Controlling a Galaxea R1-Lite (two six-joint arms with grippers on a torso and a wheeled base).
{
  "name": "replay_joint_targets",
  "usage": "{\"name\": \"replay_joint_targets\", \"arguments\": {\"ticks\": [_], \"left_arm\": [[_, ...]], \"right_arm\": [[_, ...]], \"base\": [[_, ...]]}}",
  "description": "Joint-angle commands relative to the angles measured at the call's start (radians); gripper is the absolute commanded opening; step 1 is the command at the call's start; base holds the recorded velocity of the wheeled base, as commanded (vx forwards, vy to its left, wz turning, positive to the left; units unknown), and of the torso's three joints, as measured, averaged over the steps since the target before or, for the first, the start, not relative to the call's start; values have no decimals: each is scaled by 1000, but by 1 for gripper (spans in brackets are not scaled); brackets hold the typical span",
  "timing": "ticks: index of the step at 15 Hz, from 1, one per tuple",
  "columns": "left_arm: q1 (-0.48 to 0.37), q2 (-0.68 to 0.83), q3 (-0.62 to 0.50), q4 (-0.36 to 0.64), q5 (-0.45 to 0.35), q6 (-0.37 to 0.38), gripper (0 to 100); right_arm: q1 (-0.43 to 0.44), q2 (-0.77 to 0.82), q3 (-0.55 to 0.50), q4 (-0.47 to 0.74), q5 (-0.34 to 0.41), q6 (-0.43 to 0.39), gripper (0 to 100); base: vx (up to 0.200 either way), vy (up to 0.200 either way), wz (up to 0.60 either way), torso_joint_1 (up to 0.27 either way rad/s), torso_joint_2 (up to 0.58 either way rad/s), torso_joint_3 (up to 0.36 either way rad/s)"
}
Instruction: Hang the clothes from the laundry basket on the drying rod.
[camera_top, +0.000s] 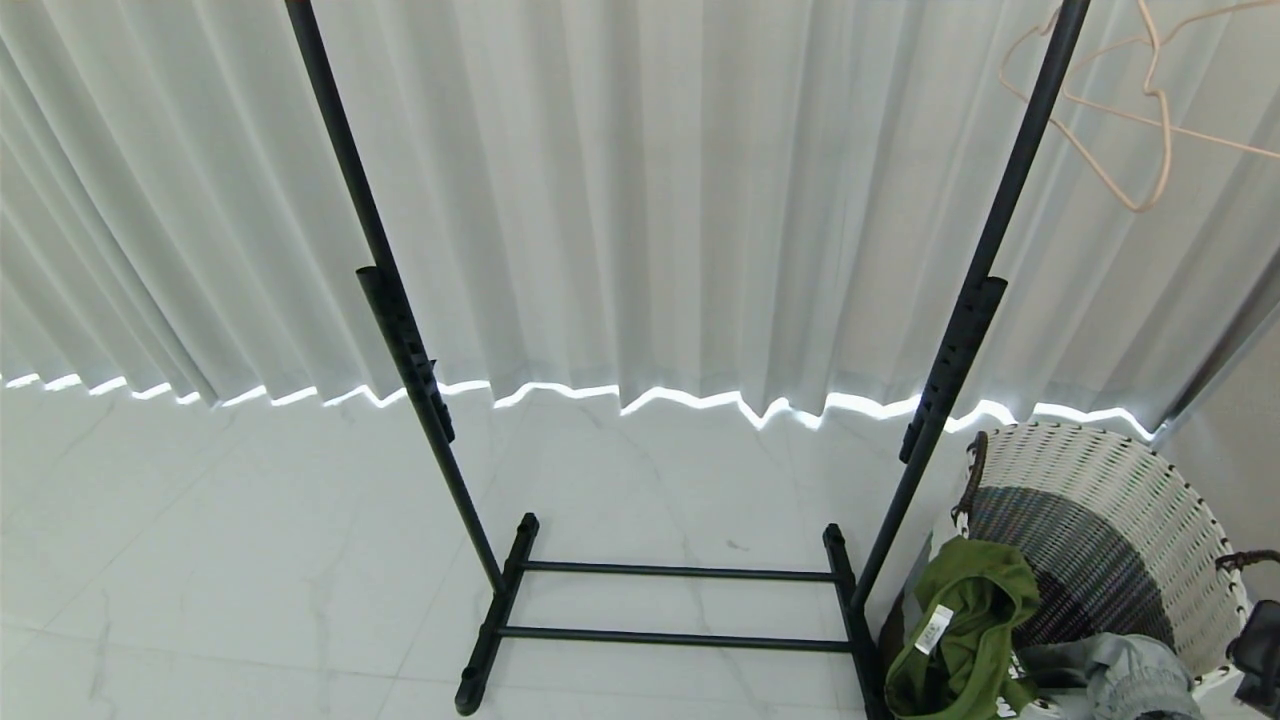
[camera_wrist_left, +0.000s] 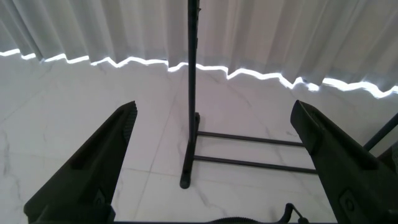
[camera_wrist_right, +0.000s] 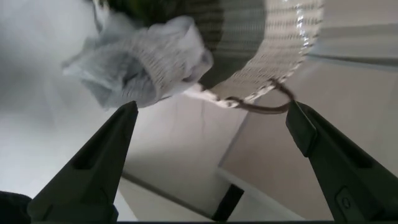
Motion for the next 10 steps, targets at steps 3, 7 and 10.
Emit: {"name": "replay_joint_targets", "arguments": {"ticks": [3, 7, 10], "left_arm": [[0, 0, 0, 0, 1, 0, 100], [0, 0, 0, 0, 1, 0, 100], [0, 0, 0, 0, 1, 0, 100]], "right_arm": [[-24, 274, 203, -290, 4, -15, 100], [-26, 446, 208, -479, 23, -12, 100], [-26, 516, 202, -588, 21, -13, 100]], "base": [[0, 0, 0, 0, 0, 0], [0, 0, 0, 0, 0, 0], [0, 0, 0, 0, 0, 0]]}}
